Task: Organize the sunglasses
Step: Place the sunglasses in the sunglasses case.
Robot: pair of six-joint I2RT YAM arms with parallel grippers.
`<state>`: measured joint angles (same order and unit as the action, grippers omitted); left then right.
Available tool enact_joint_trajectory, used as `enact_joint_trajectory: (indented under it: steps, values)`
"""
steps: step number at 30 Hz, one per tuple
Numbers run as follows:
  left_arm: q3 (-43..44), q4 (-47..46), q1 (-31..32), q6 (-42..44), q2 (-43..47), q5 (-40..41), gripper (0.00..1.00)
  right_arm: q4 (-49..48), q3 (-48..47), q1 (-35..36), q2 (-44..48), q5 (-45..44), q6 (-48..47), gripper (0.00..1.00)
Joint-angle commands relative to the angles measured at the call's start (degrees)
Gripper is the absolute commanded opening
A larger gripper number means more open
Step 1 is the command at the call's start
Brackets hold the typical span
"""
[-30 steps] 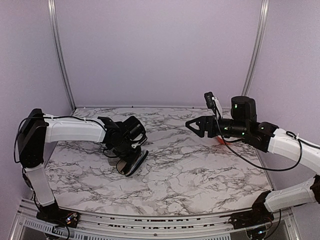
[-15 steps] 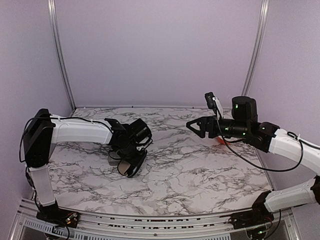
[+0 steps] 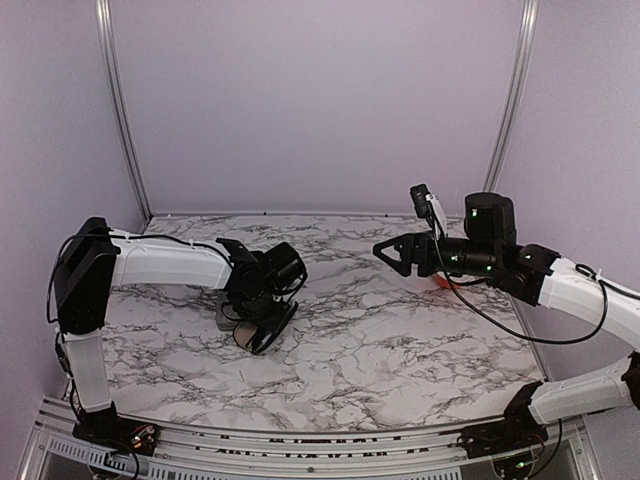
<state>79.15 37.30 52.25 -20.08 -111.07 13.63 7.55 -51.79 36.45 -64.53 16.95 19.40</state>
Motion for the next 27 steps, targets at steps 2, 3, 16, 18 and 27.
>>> enact_joint_trajectory:
  steps: [2, 3, 16, 18, 27]
  values:
    - [1.91, 2.77, 0.30, -2.08, -0.59, 1.59, 0.13, 0.43, 0.72, -0.24, 1.43, -0.61, -0.85, 0.79]
    - [2.08, 2.78, 0.31, -2.17, -0.79, 1.46, 0.13, 0.39, 0.74, -0.24, 1.48, -0.61, -0.84, 0.79]
    - [2.67, 2.87, 1.31, -1.99, -1.87, -0.19, 0.20, 0.43, 1.07, -0.24, 1.77, -0.86, -0.93, 0.79]
    - [2.69, 3.02, 1.57, -1.90, -1.85, -0.54, 0.23, 0.48, 1.08, -0.24, 1.77, -0.90, -0.94, 0.79]
    - [3.76, 5.00, 1.89, -2.06, -1.32, -1.37, 0.26, 0.64, 0.95, -0.28, 1.87, -1.12, -1.01, 0.79]
